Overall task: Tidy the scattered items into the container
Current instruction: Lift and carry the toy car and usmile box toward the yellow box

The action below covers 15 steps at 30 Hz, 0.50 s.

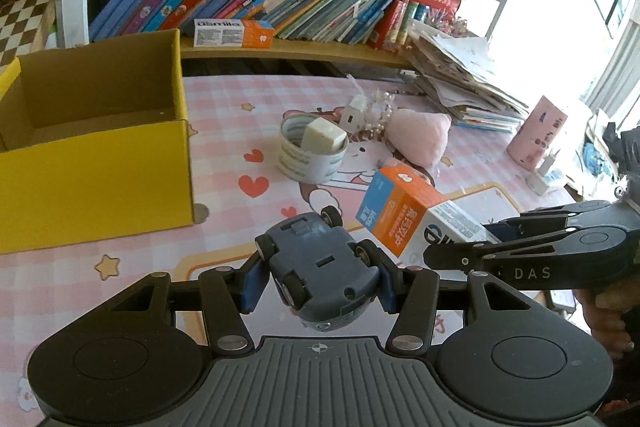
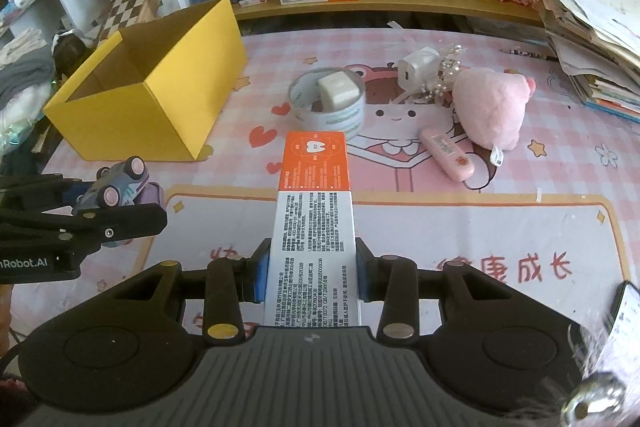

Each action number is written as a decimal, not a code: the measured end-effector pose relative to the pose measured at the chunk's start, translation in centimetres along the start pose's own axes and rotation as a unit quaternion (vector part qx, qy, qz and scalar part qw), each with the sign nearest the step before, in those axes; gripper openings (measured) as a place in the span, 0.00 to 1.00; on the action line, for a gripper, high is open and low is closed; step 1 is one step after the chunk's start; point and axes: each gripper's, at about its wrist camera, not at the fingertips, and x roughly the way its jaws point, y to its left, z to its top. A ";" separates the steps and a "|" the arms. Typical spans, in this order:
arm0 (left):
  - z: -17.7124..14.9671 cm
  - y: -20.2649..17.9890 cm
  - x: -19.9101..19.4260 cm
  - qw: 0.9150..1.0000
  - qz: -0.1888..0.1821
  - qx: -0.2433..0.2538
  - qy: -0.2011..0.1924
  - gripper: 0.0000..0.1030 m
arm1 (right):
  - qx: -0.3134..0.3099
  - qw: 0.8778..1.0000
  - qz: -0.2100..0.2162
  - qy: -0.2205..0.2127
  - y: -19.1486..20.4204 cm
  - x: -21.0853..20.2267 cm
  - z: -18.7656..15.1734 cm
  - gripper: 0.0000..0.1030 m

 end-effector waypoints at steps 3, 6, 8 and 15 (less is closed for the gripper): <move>0.0 0.9 -0.7 1.000 -0.006 0.005 -0.003 0.52 | 0.001 1.000 -0.005 -0.003 1.3 -0.1 -0.1 0.36; -0.1 1.7 -1.4 1.000 -0.011 0.009 -0.006 0.52 | 0.001 1.000 -0.009 -0.007 2.5 -0.2 -0.2 0.36; -0.2 2.3 -1.7 1.000 -0.015 0.010 -0.007 0.52 | 0.002 1.000 -0.013 -0.009 3.3 -0.3 -0.3 0.36; -0.4 4.0 -2.8 0.999 -0.024 0.018 -0.011 0.52 | 0.007 1.000 -0.022 -0.015 5.7 -0.3 -0.6 0.36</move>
